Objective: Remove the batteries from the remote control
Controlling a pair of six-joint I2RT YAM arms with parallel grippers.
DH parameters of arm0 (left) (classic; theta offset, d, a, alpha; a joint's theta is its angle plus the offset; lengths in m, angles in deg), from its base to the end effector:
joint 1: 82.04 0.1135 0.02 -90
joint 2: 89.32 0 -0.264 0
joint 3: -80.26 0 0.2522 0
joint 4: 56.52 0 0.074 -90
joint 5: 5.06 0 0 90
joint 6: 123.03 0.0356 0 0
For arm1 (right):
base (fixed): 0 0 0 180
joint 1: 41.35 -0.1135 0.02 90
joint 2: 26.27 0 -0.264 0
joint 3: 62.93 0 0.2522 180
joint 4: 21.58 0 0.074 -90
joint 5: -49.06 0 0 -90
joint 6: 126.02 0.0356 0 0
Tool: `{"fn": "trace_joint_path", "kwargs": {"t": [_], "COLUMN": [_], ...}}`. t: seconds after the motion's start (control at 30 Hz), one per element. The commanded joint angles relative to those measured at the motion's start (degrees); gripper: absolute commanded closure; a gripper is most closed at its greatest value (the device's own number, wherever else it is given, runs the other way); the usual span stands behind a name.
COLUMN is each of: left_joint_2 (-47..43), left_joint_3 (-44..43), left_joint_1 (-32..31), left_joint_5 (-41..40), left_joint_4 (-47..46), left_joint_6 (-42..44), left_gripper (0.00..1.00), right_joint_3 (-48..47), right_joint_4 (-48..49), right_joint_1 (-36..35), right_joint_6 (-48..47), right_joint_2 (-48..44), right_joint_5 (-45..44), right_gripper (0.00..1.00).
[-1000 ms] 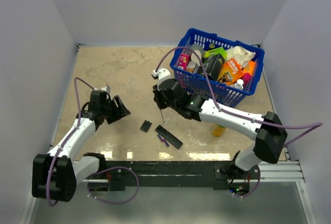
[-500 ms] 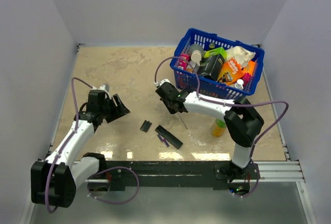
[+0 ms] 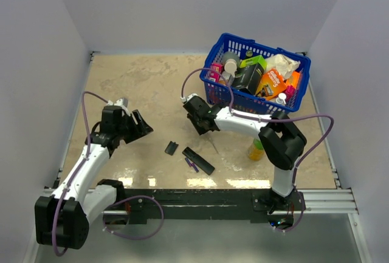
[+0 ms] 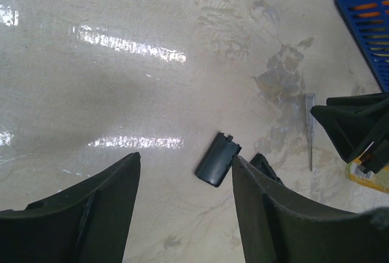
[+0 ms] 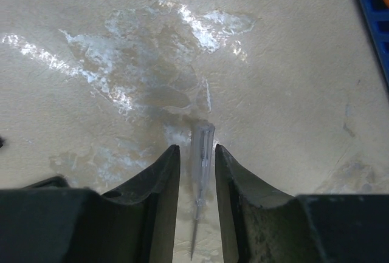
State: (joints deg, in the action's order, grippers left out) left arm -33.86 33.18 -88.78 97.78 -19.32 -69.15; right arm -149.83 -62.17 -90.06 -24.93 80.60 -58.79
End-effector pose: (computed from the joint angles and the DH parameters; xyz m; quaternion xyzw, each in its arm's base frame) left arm 0.1936 -0.0308 0.2166 -0.1924 0.9006 -0.2336 0.3118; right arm 0.2634 0.2833 0.1861 -0.2708 0.9172 -0.0049 0.2924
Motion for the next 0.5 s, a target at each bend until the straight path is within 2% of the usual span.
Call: {"fn": "trace_joint_path", "kwargs": {"t": [0.0,0.07,0.17,0.2,0.23,0.3,0.37,0.4,0.43,0.47], "left_joint_2": [-2.5,-3.4,-4.0,-4.2,-4.6,-6.6,-8.3,-10.2,-11.2,-12.3], "left_joint_3": [-2.6,-3.1,-5.6,-7.4,-8.2,-10.0,-11.5,-11.8,-11.9,-11.9], "left_joint_1": [0.4,0.4,0.2,-0.2,-0.6,-2.6,-4.1,-5.4,-5.7,-5.8], "left_joint_5": [1.7,2.7,5.7,7.1,8.7,12.4,13.0,13.4,13.6,14.0], "left_joint_4": [-0.3,-0.6,-0.7,-1.0,-1.6,-3.3,-4.4,-4.6,-5.0,-5.3], "left_joint_6": [2.6,4.3,7.0,7.6,8.0,8.4,8.6,8.9,9.1,9.4], "left_gripper": [0.33,0.3,0.18,0.14,0.07,0.01,0.0,0.0,0.0,0.0], "right_joint_3": [-0.8,-0.6,0.7,2.0,2.8,5.2,7.8,8.6,9.3,11.0], "right_joint_4": [0.5,0.4,1.2,1.6,2.1,3.3,4.0,4.1,4.2,4.7], "right_joint_1": [0.2,0.3,0.2,0.2,0.1,0.2,0.2,0.3,0.2,0.3], "right_joint_6": [0.0,0.2,1.0,1.4,1.8,3.7,5.5,6.2,6.8,7.9], "right_joint_2": [-4.7,-7.4,-14.6,-17.2,-21.8,-27.0,-34.8,-37.2,-40.2,-44.9], "right_joint_5": [3.0,4.8,10.6,11.5,12.3,11.5,9.1,8.4,8.4,9.0], "right_gripper": [0.67,0.66,0.61,0.54,0.51,0.39,0.3,0.14,0.04,0.02]}}
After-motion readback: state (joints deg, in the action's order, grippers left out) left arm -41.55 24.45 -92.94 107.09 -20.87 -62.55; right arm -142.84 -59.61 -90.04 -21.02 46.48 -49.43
